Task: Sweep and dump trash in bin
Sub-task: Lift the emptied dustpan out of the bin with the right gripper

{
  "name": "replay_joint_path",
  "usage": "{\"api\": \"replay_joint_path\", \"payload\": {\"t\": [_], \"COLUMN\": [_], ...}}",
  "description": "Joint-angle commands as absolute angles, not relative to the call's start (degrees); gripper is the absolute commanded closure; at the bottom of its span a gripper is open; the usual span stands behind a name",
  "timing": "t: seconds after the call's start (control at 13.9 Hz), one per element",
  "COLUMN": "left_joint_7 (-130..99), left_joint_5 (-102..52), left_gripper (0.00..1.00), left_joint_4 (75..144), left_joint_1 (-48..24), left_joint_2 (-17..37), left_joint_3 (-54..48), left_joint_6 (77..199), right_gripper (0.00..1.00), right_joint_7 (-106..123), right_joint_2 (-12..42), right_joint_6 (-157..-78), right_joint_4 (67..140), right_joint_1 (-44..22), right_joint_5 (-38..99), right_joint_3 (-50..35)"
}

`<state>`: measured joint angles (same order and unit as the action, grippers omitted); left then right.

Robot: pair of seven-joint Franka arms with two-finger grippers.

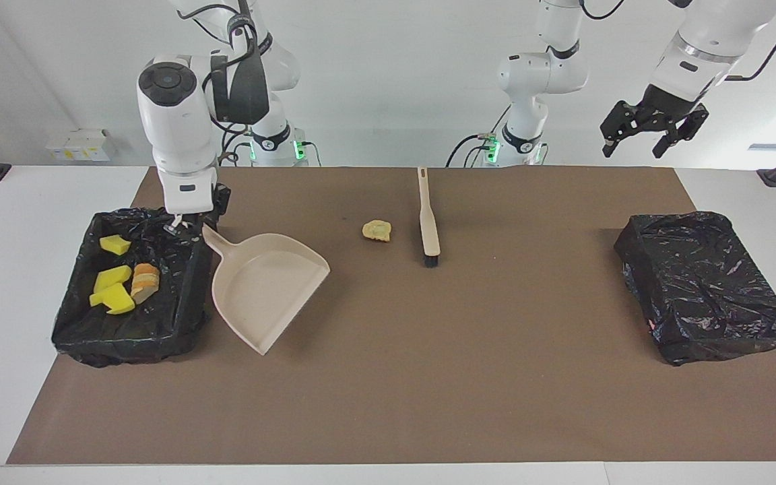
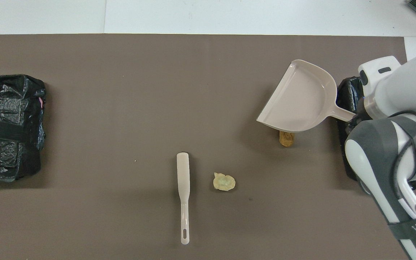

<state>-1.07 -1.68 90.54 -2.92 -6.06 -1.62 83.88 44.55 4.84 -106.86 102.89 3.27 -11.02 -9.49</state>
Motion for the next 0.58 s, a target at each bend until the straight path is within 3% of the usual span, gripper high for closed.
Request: {"api": "replay_joint_path", "payload": {"t": [0.0,0.5], "left_joint_7": [-0.53,-0.79], "left_joint_5": [-1.41,-1.49], "left_gripper": [0.0,0.0], "left_joint_4": [90.95,93.6], "left_joint_1": [-2.46,-2.37], "left_joint_2": [-6.24,-6.86], "left_joint_3": [-1.85,-1.85], "left_joint_6": [84.11,87.63], "right_gripper": [1.0,1.0], "right_joint_7": [30.65,-10.24], "right_joint_2": [7.37,16.95], "right_joint_6": [-110.21,-115.92], "right_joint_4": [102.74,97.92], "right_joint_1": [0.19,-13.95], "right_joint_5": [-9.14,-5.63], "right_joint_3": [-9.49,-9.49]}}
